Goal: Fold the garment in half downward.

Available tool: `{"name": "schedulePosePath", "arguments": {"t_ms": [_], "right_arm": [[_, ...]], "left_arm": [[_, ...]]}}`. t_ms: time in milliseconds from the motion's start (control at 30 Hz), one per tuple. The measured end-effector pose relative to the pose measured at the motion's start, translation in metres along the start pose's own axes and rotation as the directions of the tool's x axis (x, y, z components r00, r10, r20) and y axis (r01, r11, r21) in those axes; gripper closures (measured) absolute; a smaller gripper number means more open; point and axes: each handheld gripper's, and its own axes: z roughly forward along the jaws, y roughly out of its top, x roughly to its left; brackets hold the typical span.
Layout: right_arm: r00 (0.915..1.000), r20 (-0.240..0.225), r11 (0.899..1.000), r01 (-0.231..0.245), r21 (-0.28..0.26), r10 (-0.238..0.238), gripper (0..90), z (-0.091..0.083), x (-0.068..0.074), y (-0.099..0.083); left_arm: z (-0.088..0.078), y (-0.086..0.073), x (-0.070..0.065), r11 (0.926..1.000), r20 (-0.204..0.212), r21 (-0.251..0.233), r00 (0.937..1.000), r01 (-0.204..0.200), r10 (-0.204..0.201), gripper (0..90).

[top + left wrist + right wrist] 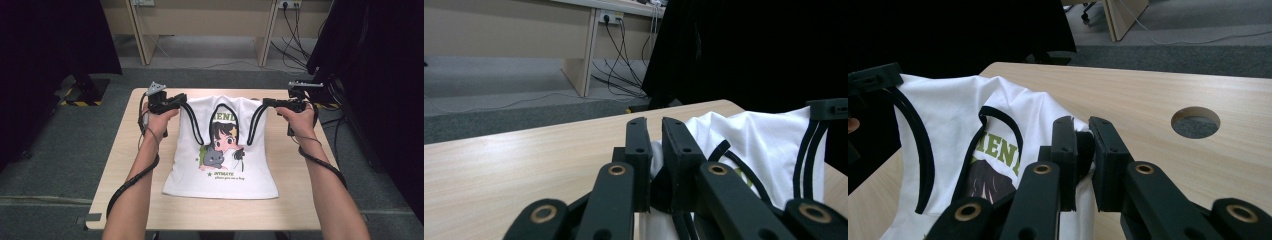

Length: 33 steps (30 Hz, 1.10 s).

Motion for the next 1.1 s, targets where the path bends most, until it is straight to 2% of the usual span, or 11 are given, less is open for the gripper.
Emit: {"name": "schedulePosePath", "arguments": {"t_ms": [233,433,633,800,867,900,933,967,1033,1067,1100], "right_arm": [[1.0,0.001,1.0,0.009,-0.011,-0.009,82.3,-0.002,0.001,0.004],[0.9994,0.018,0.999,0.029,0.015,-0.029,82.3,0.004,-0.001,-0.006],[0.9941,0.072,0.994,0.076,0.072,-0.081,82.3,0.015,-0.004,-0.02],[0.9917,0.088,0.992,0.085,0.093,-0.093,82.3,0.02,-0.006,-0.027],[0.9899,0.097,0.99,0.092,0.108,-0.103,82.3,0.023,-0.006,-0.031],[0.9899,0.097,0.99,0.092,0.108,-0.103,82.3,0.023,-0.006,-0.031],[0.9863,0.108,0.985,0.111,0.131,-0.125,82.3,0.026,-0.007,-0.036],[0.9863,0.108,0.985,0.111,0.131,-0.125,82.3,0.026,-0.007,-0.036],[0.9837,0.115,0.981,0.12,0.152,-0.138,82.3,0.028,-0.007,-0.04],[0.9837,0.115,0.981,0.12,0.152,-0.138,82.3,0.028,-0.007,-0.04],[0.9837,0.115,0.981,0.12,0.152,-0.138,82.3,0.028,-0.007,-0.04]], "left_arm": [[-0.001,0.003,0.0,1.0,-0.006,-0.005,1.0,-0.006,0.006,81.9],[0.004,-0.011,0.004,0.9994,-0.019,0.031,0.9997,-0.013,0.013,81.9],[0.009,-0.026,0.009,0.9965,-0.039,0.077,0.9985,-0.034,0.037,81.9],[0.012,-0.036,0.012,0.9922,-0.055,0.113,0.9967,-0.053,0.059,81.8],[0.013,-0.043,0.012,0.9866,-0.063,0.144,0.9942,-0.077,0.087,81.8],[0.013,-0.043,0.012,0.9866,-0.063,0.144,0.9942,-0.077,0.087,81.8],[0.013,-0.043,0.012,0.9866,-0.063,0.144,0.9942,-0.077,0.087,81.8],[0.014,-0.047,0.013,0.9825,-0.068,0.164,0.9925,-0.089,0.101,81.8],[0.014,-0.047,0.013,0.9825,-0.068,0.164,0.9925,-0.089,0.101,81.8],[0.014,-0.054,0.014,0.9785,-0.075,0.185,0.9915,-0.091,0.106,81.8],[0.014,-0.054,0.014,0.9785,-0.075,0.185,0.9915,-0.091,0.106,81.8]]}}
